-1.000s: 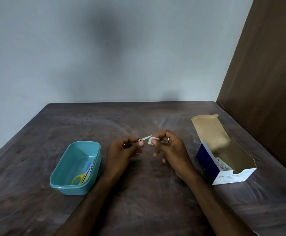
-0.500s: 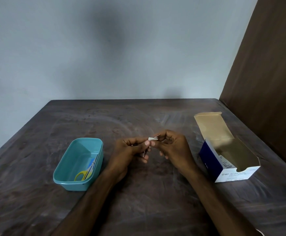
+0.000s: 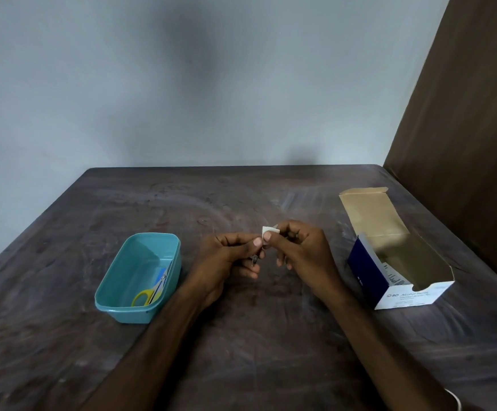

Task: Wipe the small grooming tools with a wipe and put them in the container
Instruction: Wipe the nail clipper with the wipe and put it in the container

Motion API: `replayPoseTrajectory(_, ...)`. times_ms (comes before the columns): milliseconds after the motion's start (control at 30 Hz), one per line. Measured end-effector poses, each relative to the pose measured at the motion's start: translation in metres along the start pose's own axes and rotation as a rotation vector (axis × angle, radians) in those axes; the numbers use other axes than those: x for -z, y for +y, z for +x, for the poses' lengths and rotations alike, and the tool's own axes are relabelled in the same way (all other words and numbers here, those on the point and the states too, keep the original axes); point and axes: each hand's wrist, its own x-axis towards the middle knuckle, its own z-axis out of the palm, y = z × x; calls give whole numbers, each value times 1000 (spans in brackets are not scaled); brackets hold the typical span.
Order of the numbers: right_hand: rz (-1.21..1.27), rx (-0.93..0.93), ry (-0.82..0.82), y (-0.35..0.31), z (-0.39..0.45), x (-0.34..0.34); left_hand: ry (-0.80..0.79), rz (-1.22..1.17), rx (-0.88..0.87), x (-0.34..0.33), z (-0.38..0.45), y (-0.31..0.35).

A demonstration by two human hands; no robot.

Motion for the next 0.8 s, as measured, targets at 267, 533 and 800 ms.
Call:
replayPoseTrajectory(267,14,-50,40,7,3,0,-29,-40,51,-2,0,1)
replayPoseTrajectory(533,57,-8,-48,6,3,0,18,-32,25,0,-1,4)
replayPoseTrajectory(800,80,-21,-24,1,0,-1,10,-32,56,-1,-1,4)
